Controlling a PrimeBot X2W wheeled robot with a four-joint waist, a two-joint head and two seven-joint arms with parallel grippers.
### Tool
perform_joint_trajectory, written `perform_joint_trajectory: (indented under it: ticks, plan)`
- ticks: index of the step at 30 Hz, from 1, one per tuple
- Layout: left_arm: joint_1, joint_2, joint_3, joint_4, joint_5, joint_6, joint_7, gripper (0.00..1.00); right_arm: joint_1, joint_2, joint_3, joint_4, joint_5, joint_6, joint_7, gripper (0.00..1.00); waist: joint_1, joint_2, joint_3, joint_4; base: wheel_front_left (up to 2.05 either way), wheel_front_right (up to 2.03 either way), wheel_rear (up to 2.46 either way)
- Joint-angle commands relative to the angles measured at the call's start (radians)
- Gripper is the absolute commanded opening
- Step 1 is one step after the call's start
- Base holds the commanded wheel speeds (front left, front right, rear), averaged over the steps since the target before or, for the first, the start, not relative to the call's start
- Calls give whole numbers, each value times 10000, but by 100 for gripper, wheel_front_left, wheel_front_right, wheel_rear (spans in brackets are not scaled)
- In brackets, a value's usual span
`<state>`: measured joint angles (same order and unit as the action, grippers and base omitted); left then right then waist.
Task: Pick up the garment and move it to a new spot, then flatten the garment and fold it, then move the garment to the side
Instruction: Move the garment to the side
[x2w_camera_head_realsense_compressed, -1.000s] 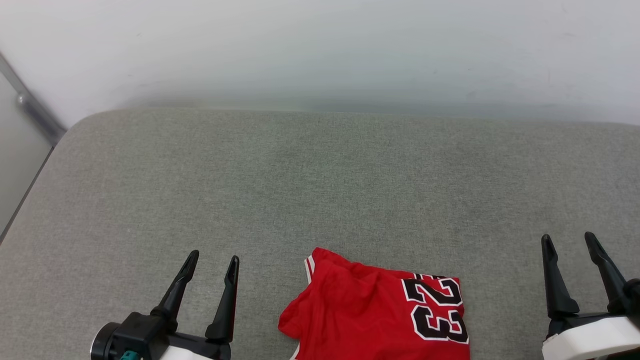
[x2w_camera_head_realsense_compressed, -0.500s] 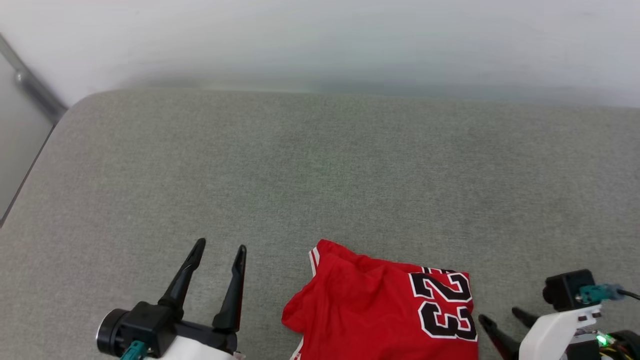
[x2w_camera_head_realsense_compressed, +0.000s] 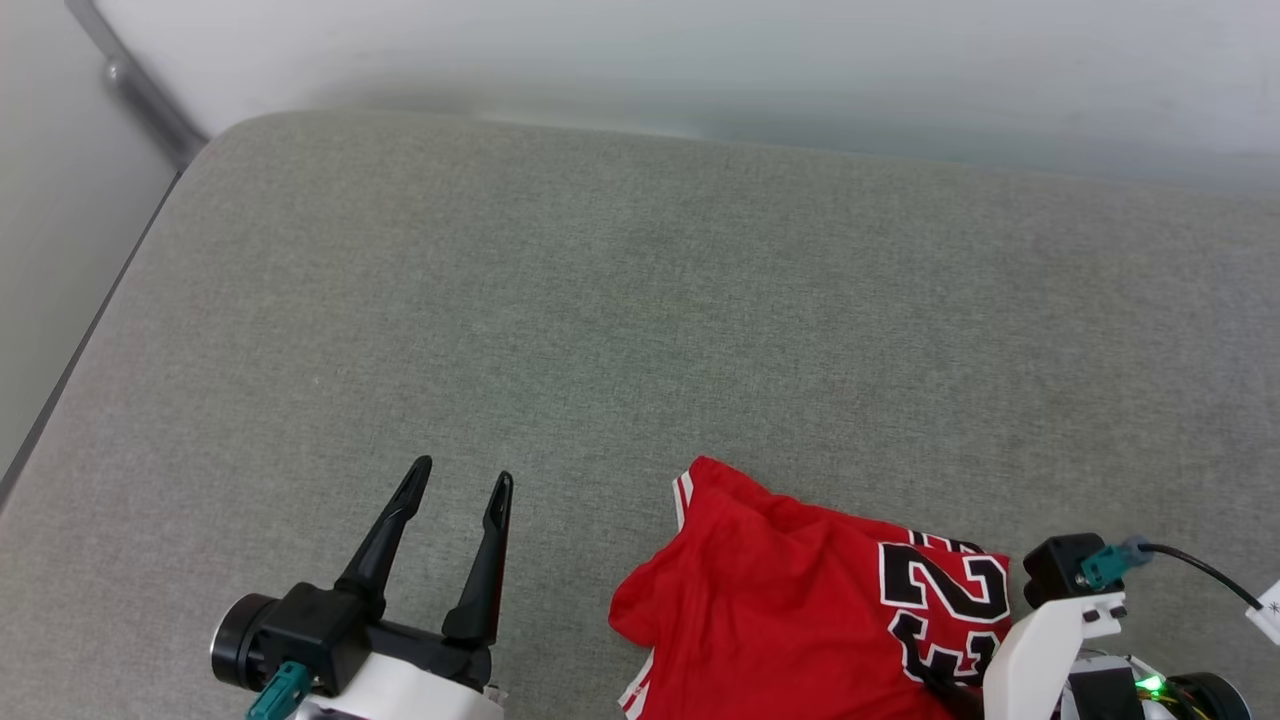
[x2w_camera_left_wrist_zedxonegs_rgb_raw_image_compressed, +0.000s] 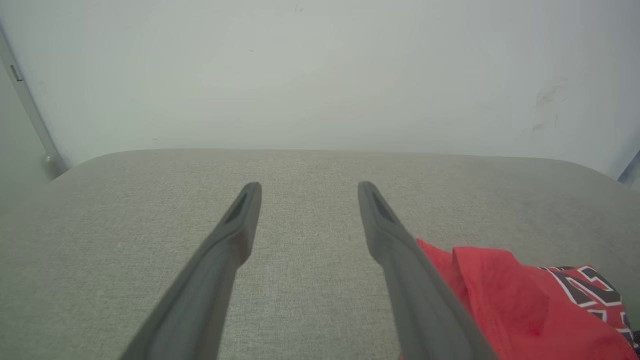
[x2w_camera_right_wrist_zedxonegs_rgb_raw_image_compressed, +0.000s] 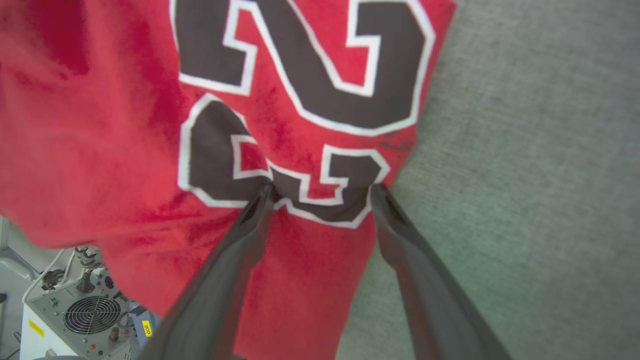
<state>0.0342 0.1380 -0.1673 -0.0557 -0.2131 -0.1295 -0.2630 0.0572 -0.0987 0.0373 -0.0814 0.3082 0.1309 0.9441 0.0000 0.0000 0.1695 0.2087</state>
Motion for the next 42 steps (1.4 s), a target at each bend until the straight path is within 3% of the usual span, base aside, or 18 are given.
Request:
perform_joint_trajectory:
  ticks: [1,6,7,8,9,15,21,25,32,35,42]
  plan:
    - [-165,-48,-36,18,29,-12,-21,100,-122,123,77,273,-73,-2,61,100,0,0,95,99,0,0,0]
    - [-223,-72,-85,75,69,-10,-21,100,-186,358,647,1139,-231,12,154,100,0,0,186,223,0,0,0]
    - [-242,-72,-99,90,70,-10,-21,100,-157,338,851,1278,-286,13,194,91,0,0,190,242,0,0,0]
    - [-260,-71,-100,99,71,-10,-21,100,-149,204,1082,1405,-424,15,215,42,0,0,183,253,0,0,0]
    - [-265,-72,-91,118,80,-10,-21,100,-140,41,1294,1502,-571,17,167,0,0,0,169,255,0,0,0]
    - [-113,-87,-131,179,-23,-10,-21,100,-534,-582,1600,1683,-1226,-10,-385,0,0,0,-37,57,0,0,0]
    - [-29,-79,-186,155,66,-3,-21,100,-1264,-1505,2011,1005,-2099,-17,-485,0,0,0,-182,-685,0,0,0]
    - [-90,-119,-327,70,145,-3,-21,100,-1908,-2583,2555,284,-2384,-8,-317,0,0,0,-16,-1416,0,0,0]
    - [-691,-205,-683,-291,356,-3,-21,100,-3170,-5518,3388,-262,-2514,-8,-638,0,0,0,995,-2737,0,0,0]
    - [-1105,-107,-942,-390,436,-3,-21,100,-3710,-6443,3292,-71,-2415,-8,-876,0,0,0,1572,-3217,0,0,0]
    - [-2102,254,-1434,-685,609,-1,-19,100,-4352,-7396,2189,1117,-2725,-8,-1898,0,0,0,2934,-3804,0,0,0]
